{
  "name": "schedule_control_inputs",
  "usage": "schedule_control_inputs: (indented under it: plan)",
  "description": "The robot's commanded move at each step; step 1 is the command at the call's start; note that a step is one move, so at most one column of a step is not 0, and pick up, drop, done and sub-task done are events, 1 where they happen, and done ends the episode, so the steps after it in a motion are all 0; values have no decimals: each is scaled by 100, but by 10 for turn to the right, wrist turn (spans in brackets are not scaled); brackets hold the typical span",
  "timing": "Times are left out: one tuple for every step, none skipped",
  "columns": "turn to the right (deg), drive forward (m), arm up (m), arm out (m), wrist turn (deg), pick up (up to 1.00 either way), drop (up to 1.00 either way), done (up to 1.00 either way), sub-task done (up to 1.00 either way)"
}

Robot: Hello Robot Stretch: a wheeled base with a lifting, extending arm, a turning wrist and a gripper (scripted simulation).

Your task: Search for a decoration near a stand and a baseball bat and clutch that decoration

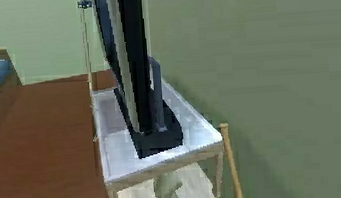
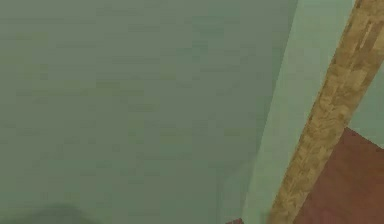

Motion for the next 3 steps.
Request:
schedule_control_inputs:
  plan:
    - [450,0,0,0,0,0,0,0,0]
    - [240,0,0,0,0,0,0,0,0]
    - [0,15,0,0,0,0,0,0,0]
